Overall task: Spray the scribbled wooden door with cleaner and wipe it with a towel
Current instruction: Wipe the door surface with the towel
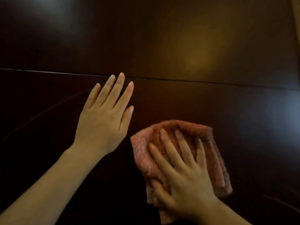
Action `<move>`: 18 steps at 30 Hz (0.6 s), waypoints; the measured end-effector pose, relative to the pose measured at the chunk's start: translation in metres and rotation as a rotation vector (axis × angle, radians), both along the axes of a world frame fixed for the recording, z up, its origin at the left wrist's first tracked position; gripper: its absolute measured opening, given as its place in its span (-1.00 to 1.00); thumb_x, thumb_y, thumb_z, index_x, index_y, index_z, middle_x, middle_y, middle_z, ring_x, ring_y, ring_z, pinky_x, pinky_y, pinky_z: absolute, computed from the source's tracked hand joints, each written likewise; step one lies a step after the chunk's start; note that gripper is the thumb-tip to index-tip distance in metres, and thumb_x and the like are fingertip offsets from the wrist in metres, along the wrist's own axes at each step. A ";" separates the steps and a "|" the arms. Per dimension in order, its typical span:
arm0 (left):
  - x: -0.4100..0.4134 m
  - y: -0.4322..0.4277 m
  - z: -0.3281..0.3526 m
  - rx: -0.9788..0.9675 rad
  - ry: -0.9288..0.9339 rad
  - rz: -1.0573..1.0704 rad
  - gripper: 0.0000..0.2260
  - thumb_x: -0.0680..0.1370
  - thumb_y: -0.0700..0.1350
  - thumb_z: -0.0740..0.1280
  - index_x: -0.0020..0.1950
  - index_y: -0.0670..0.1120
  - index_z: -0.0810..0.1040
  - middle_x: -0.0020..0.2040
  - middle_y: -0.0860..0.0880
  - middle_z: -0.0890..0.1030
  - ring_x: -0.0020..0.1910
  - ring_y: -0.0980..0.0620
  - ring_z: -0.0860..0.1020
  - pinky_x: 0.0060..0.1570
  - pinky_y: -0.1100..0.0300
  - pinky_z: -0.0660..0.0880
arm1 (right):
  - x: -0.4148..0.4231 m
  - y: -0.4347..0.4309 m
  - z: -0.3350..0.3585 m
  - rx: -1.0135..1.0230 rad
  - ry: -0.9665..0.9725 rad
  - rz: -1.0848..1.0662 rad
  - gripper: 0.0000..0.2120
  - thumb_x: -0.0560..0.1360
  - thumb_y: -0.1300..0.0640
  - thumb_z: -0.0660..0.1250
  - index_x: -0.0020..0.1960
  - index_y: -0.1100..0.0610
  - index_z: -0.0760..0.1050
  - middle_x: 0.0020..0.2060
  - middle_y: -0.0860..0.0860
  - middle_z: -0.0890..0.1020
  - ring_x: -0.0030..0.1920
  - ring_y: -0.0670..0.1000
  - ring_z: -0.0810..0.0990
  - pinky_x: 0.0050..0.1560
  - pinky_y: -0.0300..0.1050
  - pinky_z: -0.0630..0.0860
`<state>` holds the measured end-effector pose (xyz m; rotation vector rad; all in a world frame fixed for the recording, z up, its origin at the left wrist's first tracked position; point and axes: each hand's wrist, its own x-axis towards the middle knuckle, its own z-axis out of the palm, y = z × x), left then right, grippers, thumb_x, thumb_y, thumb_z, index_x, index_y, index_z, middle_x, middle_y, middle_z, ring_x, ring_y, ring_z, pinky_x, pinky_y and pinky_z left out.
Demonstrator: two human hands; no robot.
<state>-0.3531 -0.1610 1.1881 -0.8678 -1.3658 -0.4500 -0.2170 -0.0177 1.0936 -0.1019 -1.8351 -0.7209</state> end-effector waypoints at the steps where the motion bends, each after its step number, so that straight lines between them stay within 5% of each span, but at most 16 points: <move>1: 0.000 0.000 0.000 -0.002 0.000 0.002 -0.53 0.60 0.02 -0.03 0.47 -0.14 0.19 0.48 -0.17 0.22 0.47 -0.11 0.16 0.42 0.01 0.00 | 0.003 0.004 0.002 0.044 -0.030 0.008 -0.34 0.38 -0.21 0.12 0.45 -0.06 0.16 0.47 0.01 0.14 0.47 0.15 0.08 0.34 0.32 0.03; 9: 0.000 -0.001 -0.001 -0.014 -0.028 -0.002 -0.52 0.60 0.04 -0.06 0.49 -0.10 0.15 0.51 -0.13 0.16 0.49 -0.08 0.09 0.44 0.00 -0.01 | 0.003 0.006 0.096 -0.308 0.276 -0.064 -0.38 0.47 -0.19 -0.05 0.50 -0.05 0.05 0.52 0.02 0.05 0.50 0.07 -0.08 0.40 0.25 -0.18; 18: -0.001 -0.001 -0.001 -0.022 -0.025 0.000 -0.52 0.59 0.03 -0.06 0.49 -0.11 0.16 0.50 -0.15 0.17 0.49 -0.10 0.11 0.44 -0.01 0.01 | -0.019 -0.016 0.019 -0.222 0.234 -0.067 -0.35 0.46 -0.22 0.02 0.48 0.01 0.04 0.49 0.04 0.07 0.48 0.15 0.00 0.37 0.26 -0.07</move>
